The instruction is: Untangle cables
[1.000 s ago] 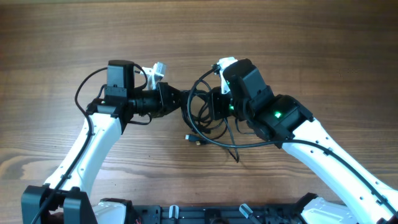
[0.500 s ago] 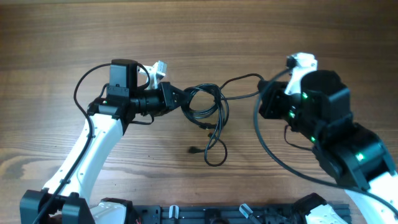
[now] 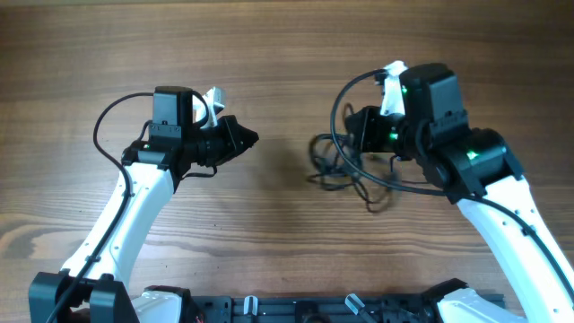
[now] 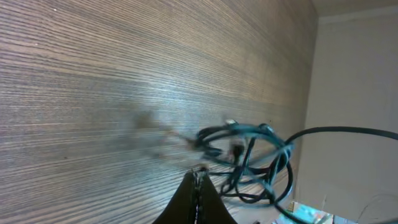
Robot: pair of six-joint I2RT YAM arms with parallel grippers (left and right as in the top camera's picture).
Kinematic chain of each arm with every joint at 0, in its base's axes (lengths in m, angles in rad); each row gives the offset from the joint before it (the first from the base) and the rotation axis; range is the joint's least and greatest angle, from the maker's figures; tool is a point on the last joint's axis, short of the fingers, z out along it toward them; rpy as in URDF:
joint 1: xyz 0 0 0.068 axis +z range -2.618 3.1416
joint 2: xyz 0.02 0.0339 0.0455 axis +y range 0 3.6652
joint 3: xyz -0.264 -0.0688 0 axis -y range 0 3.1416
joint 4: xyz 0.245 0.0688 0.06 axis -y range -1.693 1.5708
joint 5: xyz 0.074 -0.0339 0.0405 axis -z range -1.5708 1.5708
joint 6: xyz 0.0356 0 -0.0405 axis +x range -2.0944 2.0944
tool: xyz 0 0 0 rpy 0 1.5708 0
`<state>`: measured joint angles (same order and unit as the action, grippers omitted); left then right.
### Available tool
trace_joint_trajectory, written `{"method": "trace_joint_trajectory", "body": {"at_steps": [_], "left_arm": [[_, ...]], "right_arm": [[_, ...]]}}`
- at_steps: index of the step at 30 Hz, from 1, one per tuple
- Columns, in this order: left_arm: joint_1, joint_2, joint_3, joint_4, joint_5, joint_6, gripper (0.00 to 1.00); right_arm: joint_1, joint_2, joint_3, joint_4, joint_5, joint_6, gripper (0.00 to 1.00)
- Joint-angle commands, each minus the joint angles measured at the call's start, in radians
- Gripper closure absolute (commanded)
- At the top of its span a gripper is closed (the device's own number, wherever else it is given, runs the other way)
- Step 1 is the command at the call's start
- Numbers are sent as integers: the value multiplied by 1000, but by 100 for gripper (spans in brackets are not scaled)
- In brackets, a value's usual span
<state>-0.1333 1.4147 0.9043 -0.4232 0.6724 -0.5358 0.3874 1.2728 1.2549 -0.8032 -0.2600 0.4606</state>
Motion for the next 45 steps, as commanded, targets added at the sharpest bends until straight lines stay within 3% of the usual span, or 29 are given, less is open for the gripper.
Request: {"method": "trace_joint_trajectory", "body": {"at_steps": [1, 7, 12, 16, 19, 24, 30, 35, 38, 41, 45], "left_arm": [[2, 6, -10, 1, -16, 8, 96], [2, 6, -10, 1, -16, 8, 96], [2, 6, -10, -1, -15, 5, 91], [2, 6, -10, -9, -16, 20, 86], [2, 6, -10, -38, -16, 104, 82], [2, 6, -10, -68, -24, 140, 78], [-2, 11, -10, -68, -47, 140, 76], [-67, 119, -10, 31, -63, 166, 70], [-109, 211, -10, 159, -60, 162, 51], [-136, 279, -10, 255, -60, 158, 42], [-164, 381, -10, 336, -60, 112, 42]], "right_arm": [[2, -16, 23, 43, -203, -95, 96], [82, 61, 14, 63, -237, -121, 96], [202, 123, 16, 270, -343, -90, 96], [147, 127, 13, 204, -325, -94, 96], [85, 188, -14, 109, -227, -129, 96], [13, 366, -33, 88, -231, -146, 96], [-39, 378, -32, 75, -235, -153, 96], [-39, 378, -32, 67, -243, -174, 96], [-39, 378, -32, 64, -242, -174, 96], [-39, 378, -32, 59, -242, -174, 96], [-39, 378, -32, 57, -242, -174, 96]]}}
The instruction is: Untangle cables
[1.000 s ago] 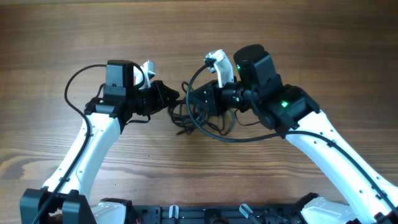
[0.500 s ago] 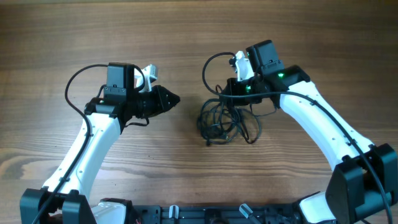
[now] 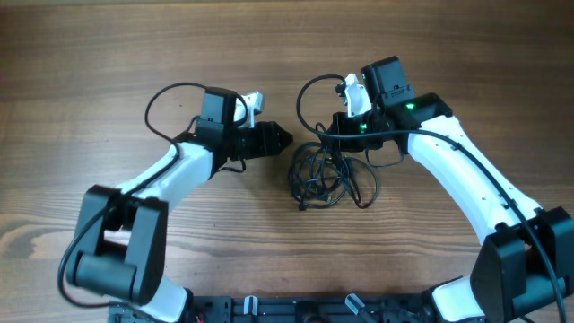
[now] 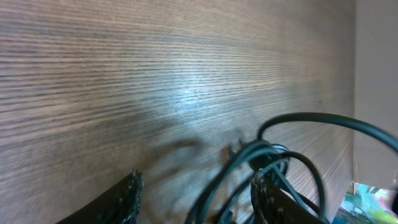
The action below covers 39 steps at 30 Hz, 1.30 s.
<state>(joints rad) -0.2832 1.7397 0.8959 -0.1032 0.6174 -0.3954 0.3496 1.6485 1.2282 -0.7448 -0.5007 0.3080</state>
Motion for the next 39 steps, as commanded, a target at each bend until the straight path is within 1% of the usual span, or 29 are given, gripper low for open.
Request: {"method": "trace_joint_trajectory", "body": {"at_steps": [1, 2, 3, 6, 7, 9, 12, 16, 17, 19, 21, 23, 30, 35, 37, 39], "left_arm": [[-23, 71, -2, 18, 15, -27, 41], [-39, 85, -2, 20, 21, -3, 34], [-63, 95, -2, 21, 21, 23, 30], [-117, 99, -2, 27, 38, 27, 28], [-135, 99, -2, 28, 86, 72, 28], [-154, 101, -2, 21, 78, 104, 29], [-159, 112, -2, 18, 39, 96, 34], [-160, 122, -2, 10, 32, 96, 42], [-160, 137, -2, 11, 16, 76, 43], [-160, 154, -2, 21, 13, 47, 49], [-160, 155, -2, 26, 13, 47, 51], [-160, 155, -2, 26, 9, 46, 56], [-152, 155, -2, 27, 5, 20, 81], [-91, 153, -2, 30, 5, 20, 94], [-55, 135, -2, 7, 6, 21, 96], [-13, 73, -2, -36, 6, 21, 96]], "right_arm": [[-2, 3, -6, -1, -2, -21, 96], [-2, 3, -6, -1, -2, -21, 96], [-2, 3, -6, -1, -2, -20, 96], [-2, 3, -6, -1, -2, -19, 96], [-2, 3, -6, -1, -16, -19, 96], [-2, 3, -6, -1, -21, -19, 96], [-2, 3, -6, -2, -24, -18, 96], [-2, 3, -6, -1, -24, -18, 96], [-2, 3, -6, -1, -25, -17, 96], [-2, 3, -6, -1, -37, -17, 96], [-2, 3, -6, 0, -56, -16, 96], [-2, 3, -6, -1, -68, -17, 96], [-2, 3, -6, -1, -77, -17, 96], [-2, 3, -5, -1, -77, -20, 96], [-2, 3, -3, -3, -77, -21, 96], [-2, 1, 6, -14, -77, -38, 95]]}}
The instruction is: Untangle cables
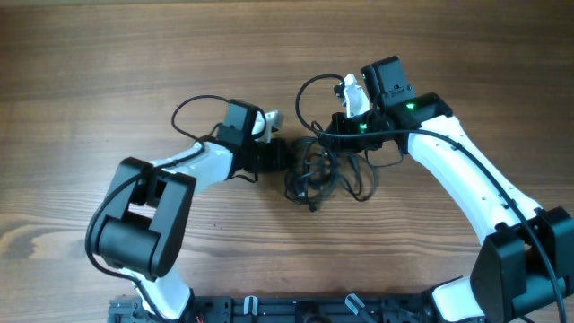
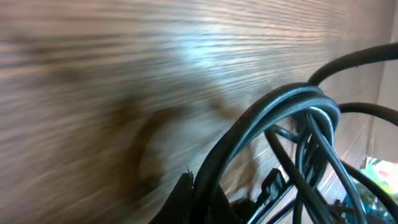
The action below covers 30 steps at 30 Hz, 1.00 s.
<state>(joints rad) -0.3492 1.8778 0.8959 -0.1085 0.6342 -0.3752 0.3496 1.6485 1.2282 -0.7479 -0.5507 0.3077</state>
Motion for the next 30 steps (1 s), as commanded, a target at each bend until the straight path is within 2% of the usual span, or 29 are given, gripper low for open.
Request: {"method": "trace_joint_trajectory", "body": {"at_steps": [1, 4, 7, 8, 10, 11, 12, 13, 18, 22, 25, 28, 30], "left_arm": [[69, -109, -2, -47, -10, 2, 96], [111, -270, -2, -112, -11, 5, 96], [146, -473, -2, -170, -11, 5, 96], [150, -530, -2, -182, -11, 5, 96], [151, -639, -2, -200, -11, 5, 96], [151, -690, -2, -205, -11, 4, 96], [151, -745, -2, -218, -11, 0, 92], [151, -761, -2, -228, -11, 0, 91], [151, -771, -2, -294, -15, -5, 92], [151, -765, -2, -258, -15, -140, 95], [151, -765, -2, -248, -11, -222, 95], [151, -765, -2, -222, 46, -243, 95], [151, -765, -2, -182, 112, -266, 95]], "right_arm": [[-2, -3, 15, -22, -27, -47, 95], [-2, -23, 41, -47, -27, -67, 92], [-2, -65, 77, -75, -27, -76, 85], [-2, -75, 82, -75, -27, -79, 79], [-2, -99, 85, -69, -27, -100, 58], [0, -106, 85, -69, -27, -114, 39], [9, -116, 85, -73, -27, -126, 27], [14, -120, 85, -73, -27, -126, 25], [26, -185, 95, -68, -27, -121, 23], [49, -230, 95, -29, -34, 1, 23], [87, -185, 93, -3, -11, 40, 25], [135, -121, 93, 16, -2, 45, 26], [169, -53, 93, 27, 105, 129, 28]]}}
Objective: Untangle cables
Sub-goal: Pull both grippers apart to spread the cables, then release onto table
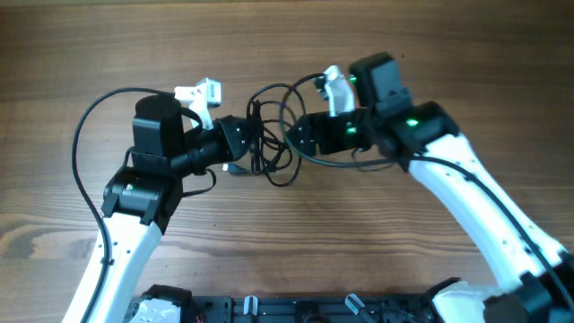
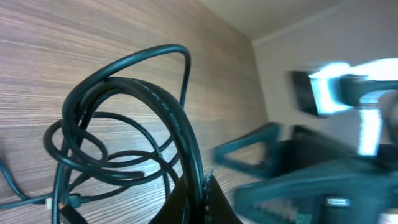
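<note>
A tangle of dark cables (image 1: 269,148) hangs between my two grippers over the middle of the wooden table (image 1: 108,45). My left gripper (image 1: 244,142) is shut on one thick strand; in the left wrist view that strand (image 2: 186,149) runs down into the closed jaws of the left gripper (image 2: 200,186), with several loops (image 2: 93,124) spread to its left. A plug end (image 1: 235,168) dangles below the bundle. My right gripper (image 1: 301,135) points left, right against the bundle's other side, and it shows blurred in the left wrist view (image 2: 249,152). Its jaw state is unclear.
The black cable of the left arm (image 1: 90,117) arcs out over the table to the left. A dark rail (image 1: 296,309) runs along the near table edge between the two arm bases.
My left gripper stays shut on a strand and has drawn back left, with the bundle now further left and up. The right gripper has followed left, close to the bundle.
At first the bundle hung at my right gripper on the right, with the left gripper shut and apart. Then the bundle lay mid-table, my left gripper open beside it. The left gripper then shut on a strand, and now holds it up, further left.
</note>
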Robot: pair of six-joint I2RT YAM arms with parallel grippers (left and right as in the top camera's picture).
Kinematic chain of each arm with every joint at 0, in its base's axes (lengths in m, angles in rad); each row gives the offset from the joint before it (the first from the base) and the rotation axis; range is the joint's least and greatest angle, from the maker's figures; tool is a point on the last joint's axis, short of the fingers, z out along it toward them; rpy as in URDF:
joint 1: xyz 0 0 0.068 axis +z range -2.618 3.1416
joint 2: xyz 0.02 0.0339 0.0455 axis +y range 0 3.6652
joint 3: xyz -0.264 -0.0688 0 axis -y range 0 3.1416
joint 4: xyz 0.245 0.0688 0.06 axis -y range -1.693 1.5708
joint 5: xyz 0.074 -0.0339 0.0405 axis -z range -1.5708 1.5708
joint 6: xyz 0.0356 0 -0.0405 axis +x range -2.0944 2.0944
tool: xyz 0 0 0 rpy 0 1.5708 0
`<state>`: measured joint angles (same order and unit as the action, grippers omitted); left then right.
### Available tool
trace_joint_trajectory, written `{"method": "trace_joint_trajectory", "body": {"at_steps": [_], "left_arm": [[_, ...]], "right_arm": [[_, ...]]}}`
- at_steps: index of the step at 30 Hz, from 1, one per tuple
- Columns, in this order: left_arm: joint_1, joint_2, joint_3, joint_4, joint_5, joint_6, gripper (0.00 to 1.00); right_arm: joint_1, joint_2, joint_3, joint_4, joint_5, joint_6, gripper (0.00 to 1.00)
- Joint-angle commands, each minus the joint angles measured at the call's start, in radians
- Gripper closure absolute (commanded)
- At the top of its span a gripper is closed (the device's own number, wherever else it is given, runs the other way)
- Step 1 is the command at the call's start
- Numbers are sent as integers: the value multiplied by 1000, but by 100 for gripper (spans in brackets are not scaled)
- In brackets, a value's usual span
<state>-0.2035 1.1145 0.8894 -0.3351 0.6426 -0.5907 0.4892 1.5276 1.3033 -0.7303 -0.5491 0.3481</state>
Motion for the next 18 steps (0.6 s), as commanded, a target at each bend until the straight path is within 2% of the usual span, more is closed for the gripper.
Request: {"method": "trace_joint_trajectory", "body": {"at_steps": [1, 4, 8, 12, 16, 18], "left_arm": [[5, -2, 5, 60, 124, -70, 95], [5, -2, 5, 190, 269, -191, 96], [21, -19, 5, 430, 431, -395, 96], [154, -62, 5, 656, 554, -613, 96], [336, -93, 5, 672, 655, -652, 96], [425, -87, 5, 645, 729, -601, 96]], "right_arm": [[35, 94, 18, 9, 140, 120, 29], [15, 163, 18, 8, 300, 180, 29], [-94, 214, 18, 3, 310, 171, 32], [-226, 223, 17, -39, 347, 117, 38], [-296, 232, 17, -68, 346, 93, 42], [-302, 232, 17, -84, 346, 70, 44]]}}
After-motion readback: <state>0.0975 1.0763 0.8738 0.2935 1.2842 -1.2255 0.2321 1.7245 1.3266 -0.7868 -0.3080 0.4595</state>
